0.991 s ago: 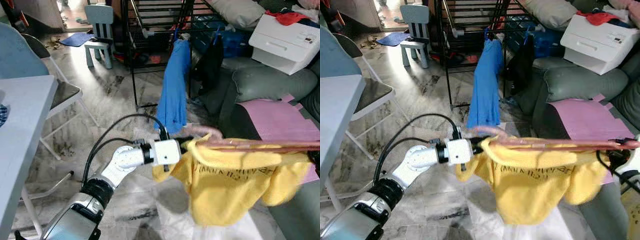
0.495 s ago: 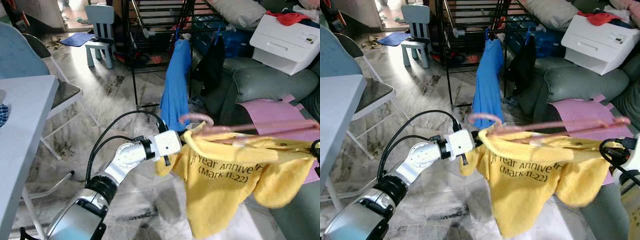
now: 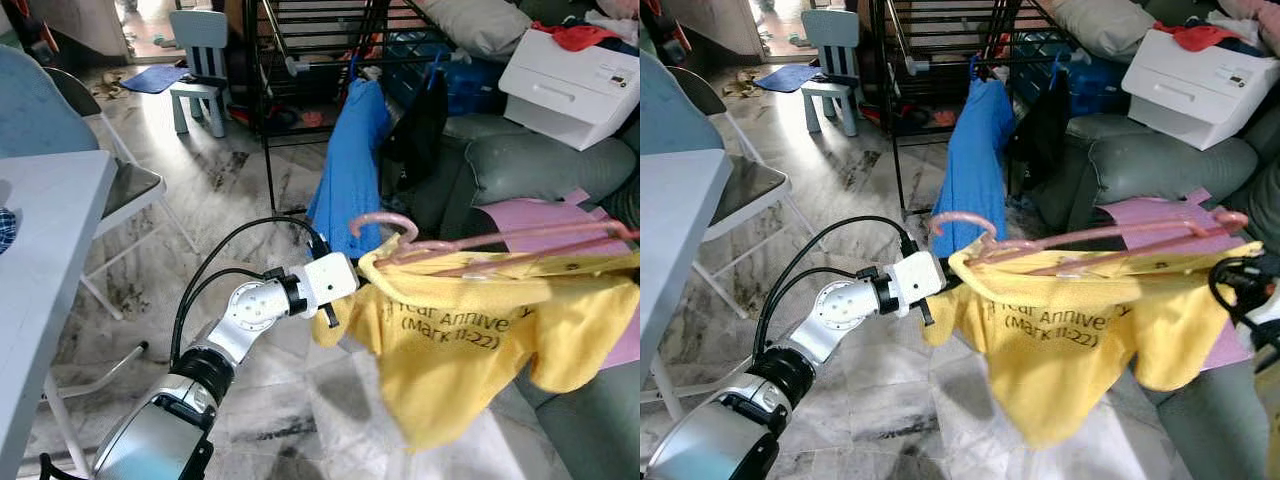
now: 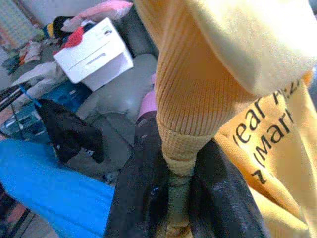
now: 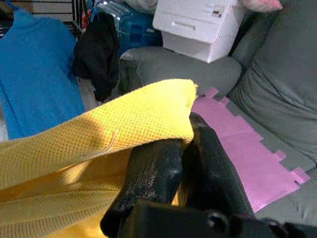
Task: Hang hanger
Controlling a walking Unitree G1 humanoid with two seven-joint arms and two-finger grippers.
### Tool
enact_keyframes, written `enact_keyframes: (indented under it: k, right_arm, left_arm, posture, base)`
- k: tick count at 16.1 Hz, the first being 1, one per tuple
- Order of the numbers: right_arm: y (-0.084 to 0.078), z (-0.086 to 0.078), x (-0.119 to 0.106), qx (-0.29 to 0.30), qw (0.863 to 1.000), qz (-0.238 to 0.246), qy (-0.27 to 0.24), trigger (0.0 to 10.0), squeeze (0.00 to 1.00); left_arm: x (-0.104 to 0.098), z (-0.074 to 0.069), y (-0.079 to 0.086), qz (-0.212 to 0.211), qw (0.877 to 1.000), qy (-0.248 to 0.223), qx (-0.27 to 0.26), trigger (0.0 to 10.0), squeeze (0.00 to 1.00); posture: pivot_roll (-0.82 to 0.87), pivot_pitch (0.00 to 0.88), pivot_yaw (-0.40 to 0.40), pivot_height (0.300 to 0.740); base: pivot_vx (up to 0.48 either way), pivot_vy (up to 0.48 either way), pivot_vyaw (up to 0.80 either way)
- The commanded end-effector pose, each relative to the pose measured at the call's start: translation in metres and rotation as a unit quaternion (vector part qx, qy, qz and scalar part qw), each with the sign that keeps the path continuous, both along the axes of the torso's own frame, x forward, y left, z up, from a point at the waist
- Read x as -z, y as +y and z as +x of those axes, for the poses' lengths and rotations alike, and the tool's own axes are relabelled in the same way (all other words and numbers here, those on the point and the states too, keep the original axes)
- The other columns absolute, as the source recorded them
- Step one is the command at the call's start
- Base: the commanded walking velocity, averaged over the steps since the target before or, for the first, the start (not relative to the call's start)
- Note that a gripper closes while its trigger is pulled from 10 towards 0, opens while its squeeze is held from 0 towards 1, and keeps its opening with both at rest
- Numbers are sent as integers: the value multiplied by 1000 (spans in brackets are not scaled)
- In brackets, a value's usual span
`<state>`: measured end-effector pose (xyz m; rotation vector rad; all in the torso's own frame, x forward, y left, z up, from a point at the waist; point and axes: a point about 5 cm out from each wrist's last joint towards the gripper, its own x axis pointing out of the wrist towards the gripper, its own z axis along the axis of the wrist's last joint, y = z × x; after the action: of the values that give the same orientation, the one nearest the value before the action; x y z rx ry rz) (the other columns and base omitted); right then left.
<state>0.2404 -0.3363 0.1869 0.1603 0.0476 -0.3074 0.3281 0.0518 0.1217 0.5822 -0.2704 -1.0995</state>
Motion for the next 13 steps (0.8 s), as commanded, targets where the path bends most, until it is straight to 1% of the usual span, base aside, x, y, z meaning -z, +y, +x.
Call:
enact_keyframes:
  k: [1, 2, 3, 4, 5, 6, 7, 10, 11, 13]
  right_arm:
    - [-27, -10, -25, 72, 996, -27, -44, 0, 0]
    - [-28, -8, -31, 74, 995, -30, -56, 0, 0]
    - [-28, -7, -34, 73, 995, -31, -61, 0, 0]
    - [-28, -5, -37, 72, 995, -34, -67, 0, 0]
    - [-27, -5, -38, 71, 995, -34, -68, 0, 0]
    - [-26, -4, -39, 70, 995, -35, -69, 0, 0]
    - [-26, -4, -39, 66, 994, -37, -74, 0, 0]
    - [-20, -3, -41, 43, 995, -35, -87, 0, 0]
    - [-15, -3, -43, 22, 995, -38, -93, 0, 0]
    - [-6, -1, -49, -11, 993, -56, -104, 0, 0]
  left_arm:
    - [6, -2, 17, 24, 1000, -6, 6, 0, 0]
    - [9, -6, 17, 32, 999, -5, 20, 0, 0]
    - [11, -7, 18, 38, 999, -1, 22, 0, 0]
    - [16, -10, 17, 59, 998, -1, 36, 0, 0]
    - [20, -11, 18, 75, 996, 6, 37, 0, 0]
    - [25, -10, 19, 92, 995, 16, 33, 0, 0]
    - [32, -10, 21, 116, 992, 38, 25, 0, 0]
    - [39, -7, 23, 127, 989, 82, 1, 0, 0]
    - [41, -6, 23, 135, 986, 96, -4, 0, 0]
    - [41, -6, 22, 132, 985, 107, -3, 0, 0]
  posture:
    - [-39, 0, -53, 740]
    - [-39, 0, -53, 740]
    - [-39, 0, -53, 740]
    - [-39, 0, -53, 740]
    - [-41, 0, -53, 740]
    - [-41, 0, -53, 740]
    - [-43, 0, -51, 740]
    - [-44, 0, -48, 740]
    - [-44, 0, -47, 740]
    - [-46, 0, -45, 740]
  base:
    - [0, 0, 0]
    - [0, 0, 0]
    - [0, 0, 0]
    - [0, 0, 0]
    - [0, 0, 0]
    - [0, 0, 0]
    - [0, 0, 0]
    - [0, 0, 0]
    - [0, 0, 0]
    - [0, 0, 0]
